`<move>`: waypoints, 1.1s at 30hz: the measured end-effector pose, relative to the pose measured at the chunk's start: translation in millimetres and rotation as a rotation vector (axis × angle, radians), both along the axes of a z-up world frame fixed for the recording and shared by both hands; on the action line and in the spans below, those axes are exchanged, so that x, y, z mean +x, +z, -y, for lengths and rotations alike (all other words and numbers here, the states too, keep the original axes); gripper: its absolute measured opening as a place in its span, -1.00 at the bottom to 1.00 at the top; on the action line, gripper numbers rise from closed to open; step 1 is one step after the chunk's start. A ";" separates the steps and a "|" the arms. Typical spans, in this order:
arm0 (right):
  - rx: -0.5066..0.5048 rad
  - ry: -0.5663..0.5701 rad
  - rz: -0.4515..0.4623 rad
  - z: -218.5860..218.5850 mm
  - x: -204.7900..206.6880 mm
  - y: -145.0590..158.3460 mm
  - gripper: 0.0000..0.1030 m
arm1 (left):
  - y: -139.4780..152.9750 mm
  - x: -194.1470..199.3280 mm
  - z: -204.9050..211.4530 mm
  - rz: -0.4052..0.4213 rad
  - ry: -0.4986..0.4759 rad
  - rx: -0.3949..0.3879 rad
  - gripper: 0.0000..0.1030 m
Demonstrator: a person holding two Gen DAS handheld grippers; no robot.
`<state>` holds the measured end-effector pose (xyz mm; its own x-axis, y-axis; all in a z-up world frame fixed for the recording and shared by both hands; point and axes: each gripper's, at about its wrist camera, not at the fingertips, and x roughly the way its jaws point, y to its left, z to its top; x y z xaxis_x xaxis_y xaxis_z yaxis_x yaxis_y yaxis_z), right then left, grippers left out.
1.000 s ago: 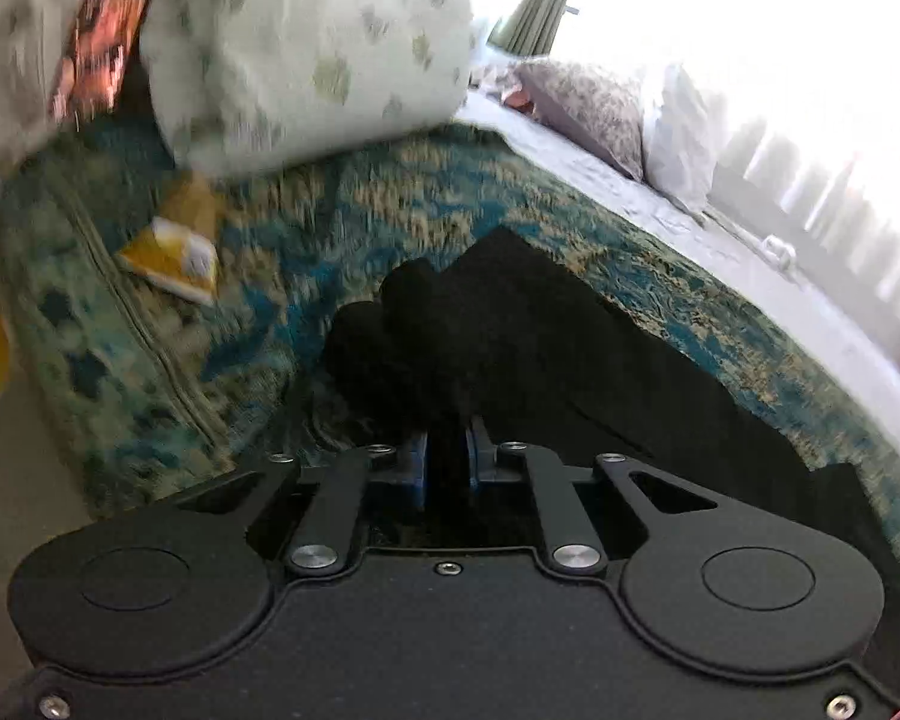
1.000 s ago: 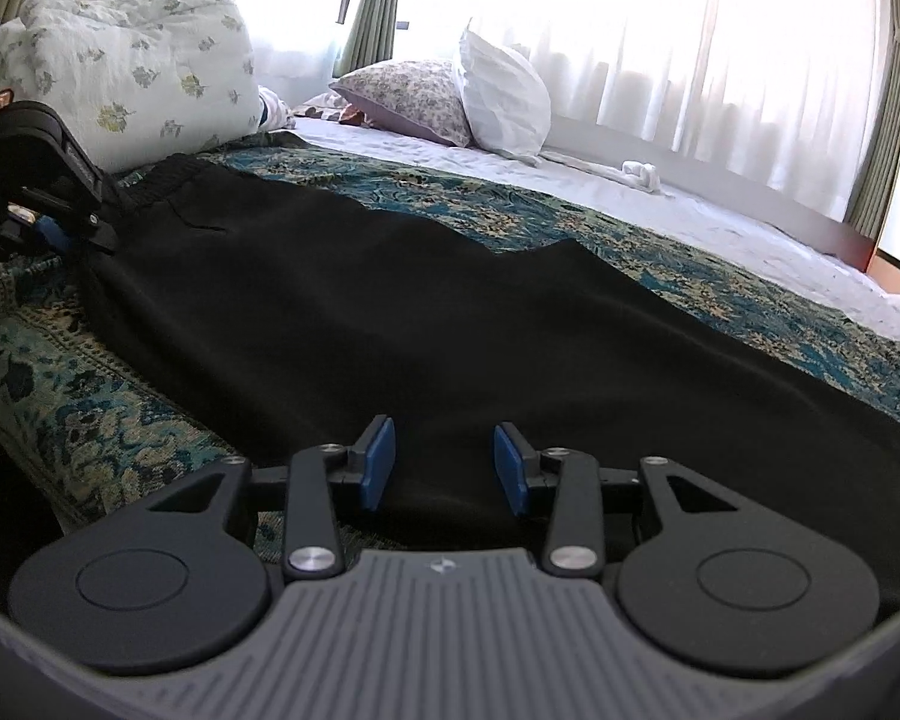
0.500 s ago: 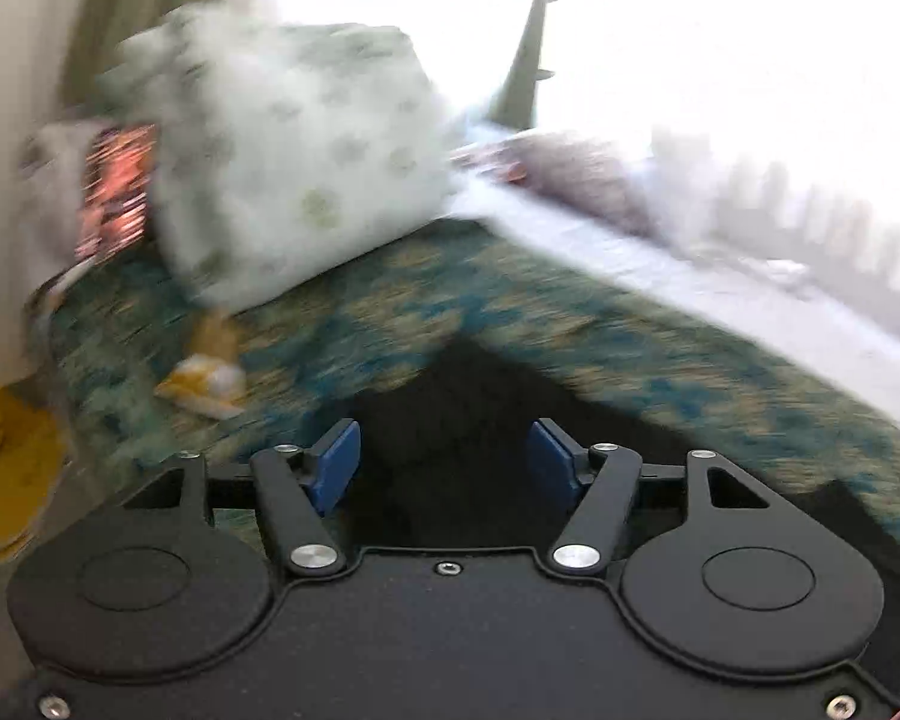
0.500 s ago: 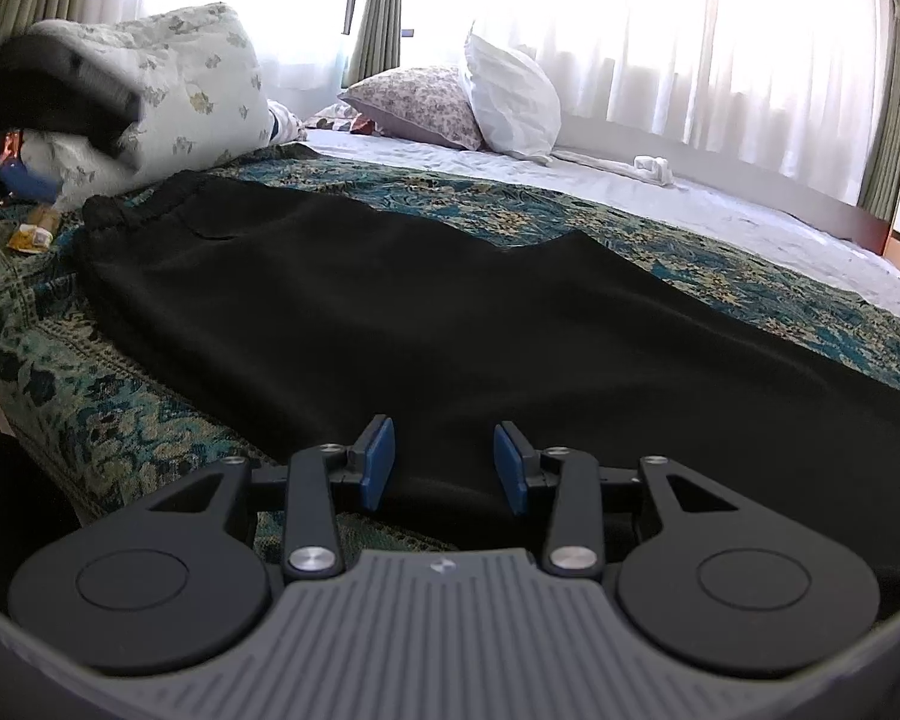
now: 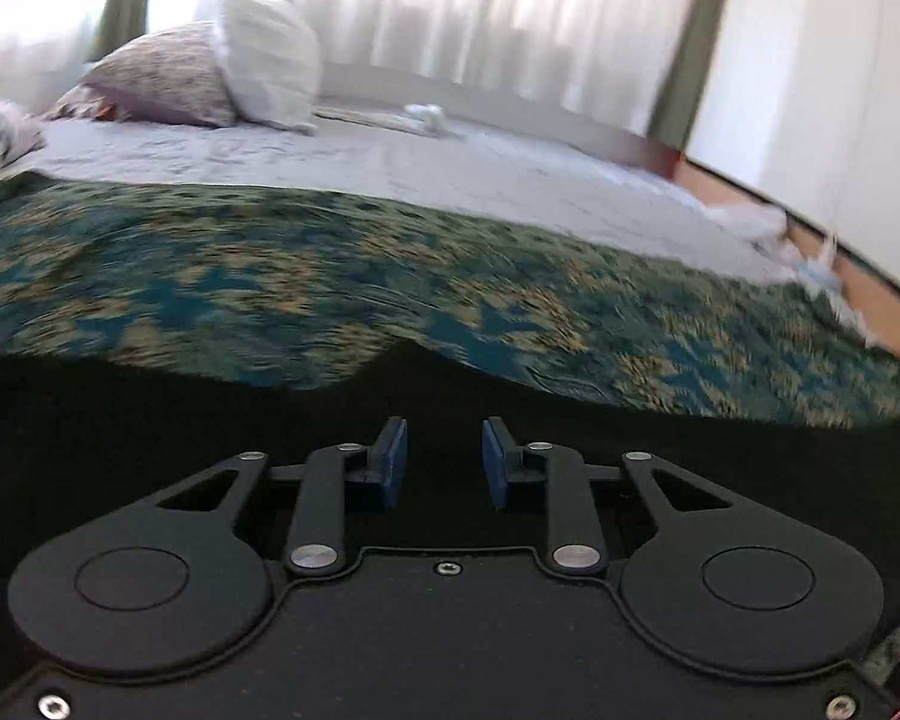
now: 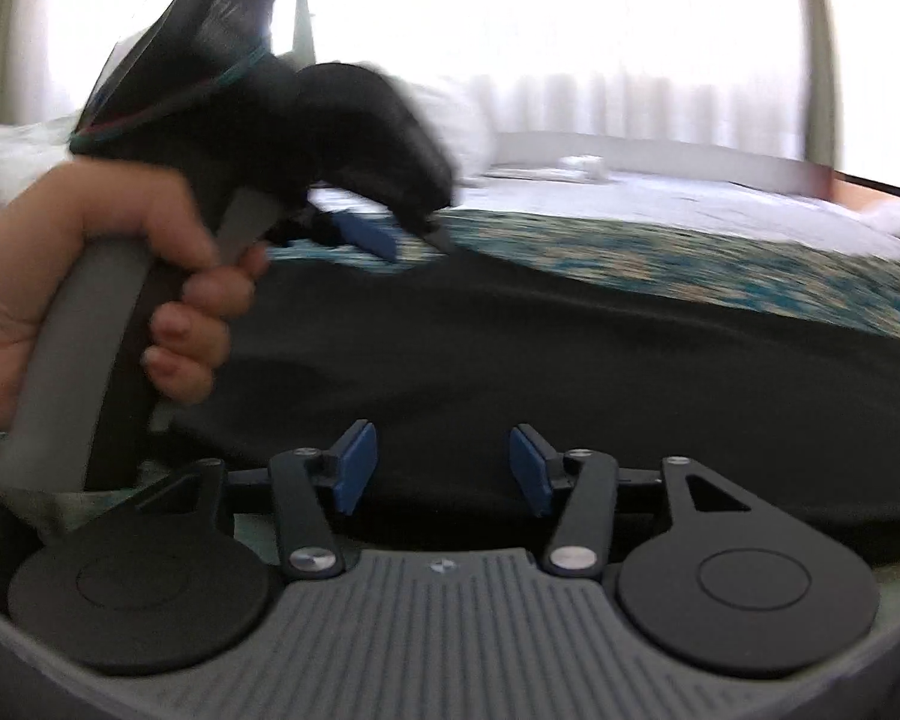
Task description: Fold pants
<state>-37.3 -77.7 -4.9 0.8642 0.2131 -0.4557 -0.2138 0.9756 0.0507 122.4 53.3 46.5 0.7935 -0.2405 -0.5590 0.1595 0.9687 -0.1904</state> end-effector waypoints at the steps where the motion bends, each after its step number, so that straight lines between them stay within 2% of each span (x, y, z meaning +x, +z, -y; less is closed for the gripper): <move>1: -0.003 -0.037 -0.004 12.7 2.8 -2.2 0.30 | -5.2 1.5 7.6 -0.004 -0.003 0.016 -0.49; 6: -0.058 -0.197 0.013 83.8 11.9 -11.3 0.41 | -35.6 2.9 31.1 -0.072 0.008 0.083 -0.48; 8: -0.069 -0.252 0.004 110.9 17.8 -12.7 0.48 | -44.4 -4.2 29.9 -0.027 0.002 0.104 -0.39; 11: -0.075 -0.357 -0.013 154.8 24.8 -10.6 0.51 | -47.2 -6.4 34.5 -0.014 -0.015 0.133 -0.14; 14: -0.078 -0.461 -0.029 194.1 29.6 -11.0 0.53 | -48.7 -9.8 39.7 -0.002 -0.027 0.173 -0.04; 19: -0.114 -0.619 -0.049 256.7 30.7 -10.8 0.54 | -49.1 -9.9 43.8 0.003 -0.040 0.193 0.04; 22: -0.098 -0.715 -0.049 294.5 27.3 -9.7 0.55 | -49.1 -9.6 43.6 0.002 -0.038 0.198 0.06; 25: -0.103 -0.860 -0.024 324.1 23.1 -9.0 0.55 | -46.6 -10.5 44.9 -0.003 -0.029 0.213 0.10; 27: -0.006 -0.970 0.047 343.8 7.5 -1.1 0.54 | -42.0 -14.0 47.5 -0.023 -0.014 0.209 0.11; 30: 0.124 -1.038 0.187 357.6 -24.4 9.7 0.54 | -33.4 -28.6 56.9 -0.024 -0.047 0.157 0.11; 33: 0.220 -1.098 0.224 370.7 -45.9 13.0 0.54 | -22.3 -46.4 79.6 0.002 -0.101 0.123 0.12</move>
